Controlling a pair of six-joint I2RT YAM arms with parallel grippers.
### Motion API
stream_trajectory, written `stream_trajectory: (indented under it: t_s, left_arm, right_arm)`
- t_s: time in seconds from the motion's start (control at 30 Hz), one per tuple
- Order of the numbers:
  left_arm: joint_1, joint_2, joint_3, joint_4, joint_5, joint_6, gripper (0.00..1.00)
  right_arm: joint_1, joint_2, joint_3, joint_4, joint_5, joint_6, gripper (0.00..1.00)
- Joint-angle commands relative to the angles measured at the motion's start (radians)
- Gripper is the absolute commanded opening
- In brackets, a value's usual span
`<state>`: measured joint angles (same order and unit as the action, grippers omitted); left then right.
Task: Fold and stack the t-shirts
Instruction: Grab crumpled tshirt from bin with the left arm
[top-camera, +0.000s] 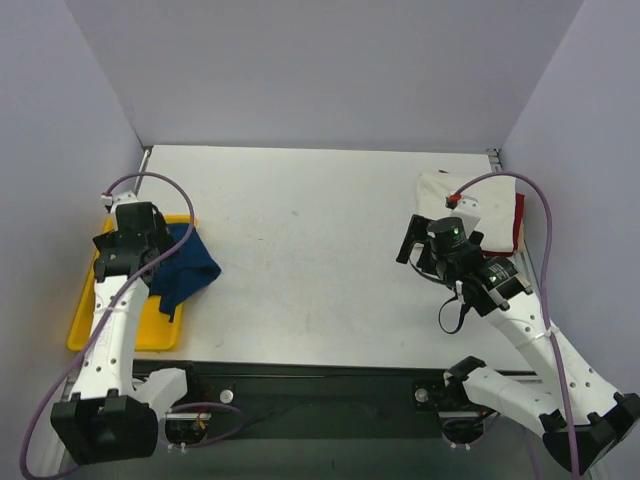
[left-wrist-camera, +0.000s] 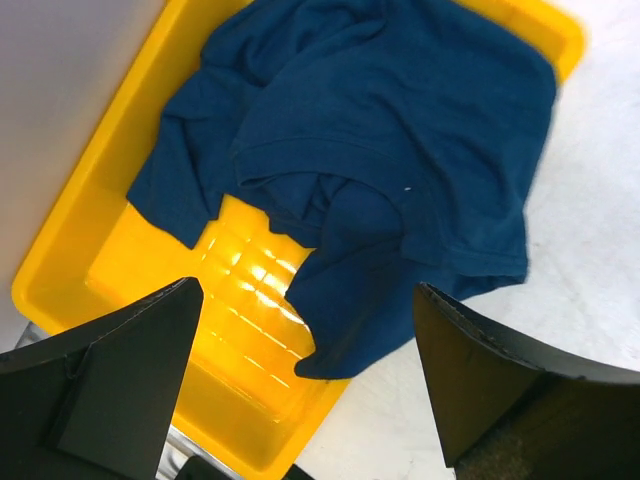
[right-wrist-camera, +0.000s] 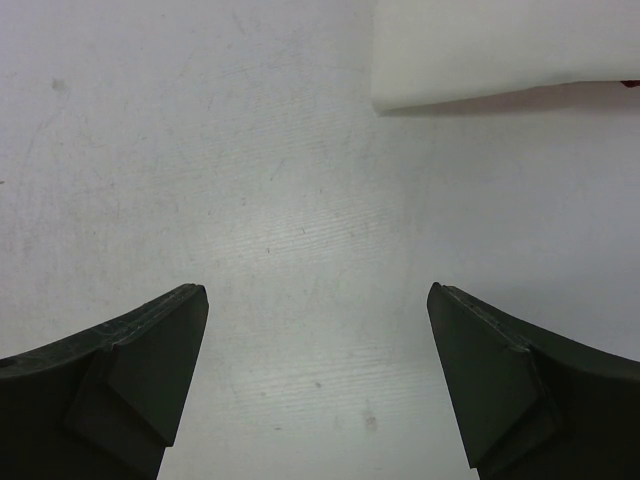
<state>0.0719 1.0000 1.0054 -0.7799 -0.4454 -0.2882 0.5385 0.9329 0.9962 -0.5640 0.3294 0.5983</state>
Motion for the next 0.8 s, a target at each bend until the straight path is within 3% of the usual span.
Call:
stream_trajectory:
  t_s: [0.0,0.2,0.4,0.53,0.77]
  left_arm:
    - [0.058,0.107,0.032,0.037,-0.014,-0.011,0.97]
    - [0.179,0.236,0.018,0.18,0.144,-0.02,0.97]
    - [0.212,0.351,-0.008,0.364,0.188,-0.046,0.97]
    - [0.216,0.498,0.035,0.396,0.169,-0.086,0.97]
    - [0.252,0.715,0.122,0.3,0.171,-0.166,0.97]
  right_arm:
    - [0.006,0.014,0.027,0.009,0.054,-0.005,0.98]
    - [0.005,0.055,0.053,0.015,0.068,-0.031,0.99]
    - [0.002,0.113,0.099,0.024,0.077,-0.083,1.0]
    - [-0.003,0.17,0.142,0.032,0.059,-0.118,1.0]
    - [-0.023,0.267,0.214,0.044,-0.015,-0.166,1.0]
